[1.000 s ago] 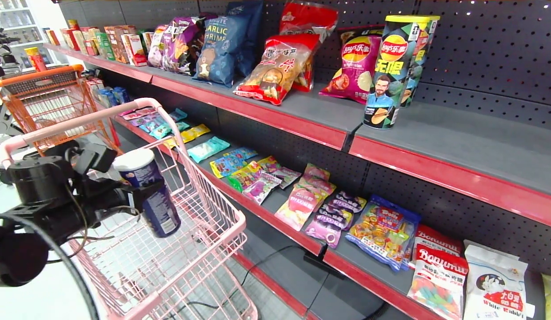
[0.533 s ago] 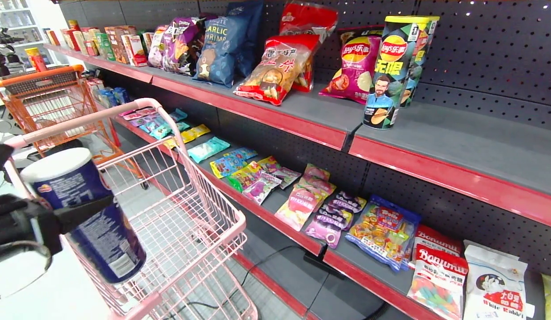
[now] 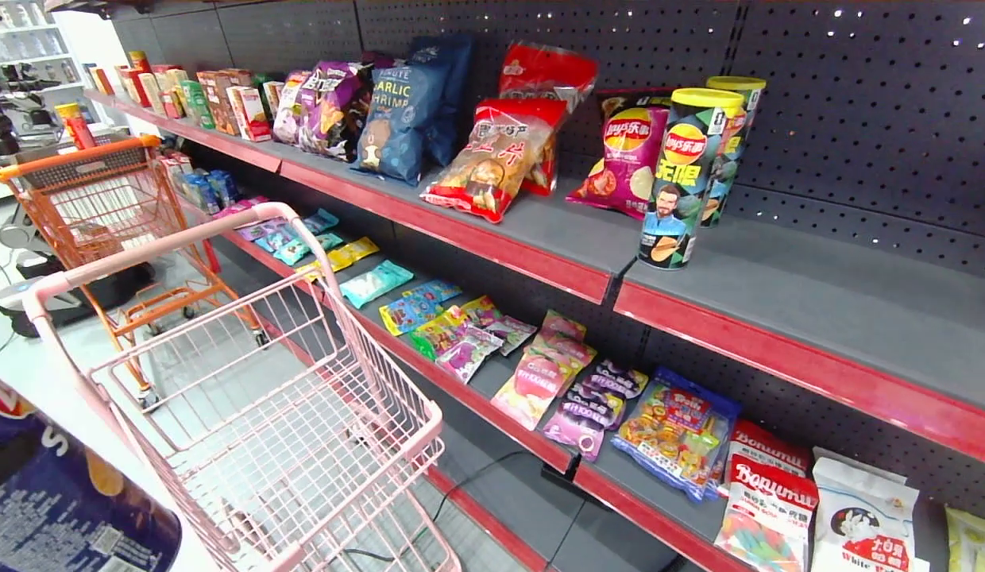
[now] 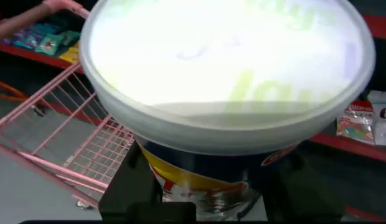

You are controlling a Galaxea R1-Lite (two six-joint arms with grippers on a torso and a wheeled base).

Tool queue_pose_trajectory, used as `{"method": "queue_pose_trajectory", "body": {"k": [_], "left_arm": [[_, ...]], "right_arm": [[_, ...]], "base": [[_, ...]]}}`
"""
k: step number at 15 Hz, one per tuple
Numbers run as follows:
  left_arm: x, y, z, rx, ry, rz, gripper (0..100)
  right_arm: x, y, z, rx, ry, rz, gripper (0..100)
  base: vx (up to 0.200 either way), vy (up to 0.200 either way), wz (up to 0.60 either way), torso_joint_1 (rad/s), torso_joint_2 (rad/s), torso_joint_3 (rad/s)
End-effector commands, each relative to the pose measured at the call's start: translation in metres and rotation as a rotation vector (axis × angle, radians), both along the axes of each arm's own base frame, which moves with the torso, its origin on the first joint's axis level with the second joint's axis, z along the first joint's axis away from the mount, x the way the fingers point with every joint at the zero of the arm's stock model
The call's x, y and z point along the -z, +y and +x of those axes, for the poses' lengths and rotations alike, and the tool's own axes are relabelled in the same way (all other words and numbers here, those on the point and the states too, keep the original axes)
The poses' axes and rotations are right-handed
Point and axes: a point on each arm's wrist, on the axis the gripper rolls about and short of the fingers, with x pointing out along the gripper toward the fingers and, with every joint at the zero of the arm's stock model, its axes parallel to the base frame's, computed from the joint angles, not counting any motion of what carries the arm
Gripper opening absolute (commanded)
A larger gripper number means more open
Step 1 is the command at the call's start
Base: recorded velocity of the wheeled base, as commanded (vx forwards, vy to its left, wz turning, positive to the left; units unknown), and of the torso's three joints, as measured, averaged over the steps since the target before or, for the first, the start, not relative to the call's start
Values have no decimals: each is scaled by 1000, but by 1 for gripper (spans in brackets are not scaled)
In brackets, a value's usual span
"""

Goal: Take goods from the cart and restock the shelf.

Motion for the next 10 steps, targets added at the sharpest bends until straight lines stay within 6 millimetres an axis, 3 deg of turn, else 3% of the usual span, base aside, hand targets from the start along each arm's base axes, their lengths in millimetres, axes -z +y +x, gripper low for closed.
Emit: {"method": "queue_pose_trajectory", "body": {"k": [1,6,10], "left_arm": [[-7,-1,-13,-34,-73,11,0],[-11,0,-18,-95,-102,17,0],[-11,0,-17,-97,-99,17,0]], "right_arm": [[0,0,0,0,0,0,100],[0,0,0,-2,1,0,100],[0,0,0,0,1,0,100]], "base": [[0,0,0,212,-554,-349],[0,0,0,241,-584,-351],[0,0,0,183,-422,-248]]}}
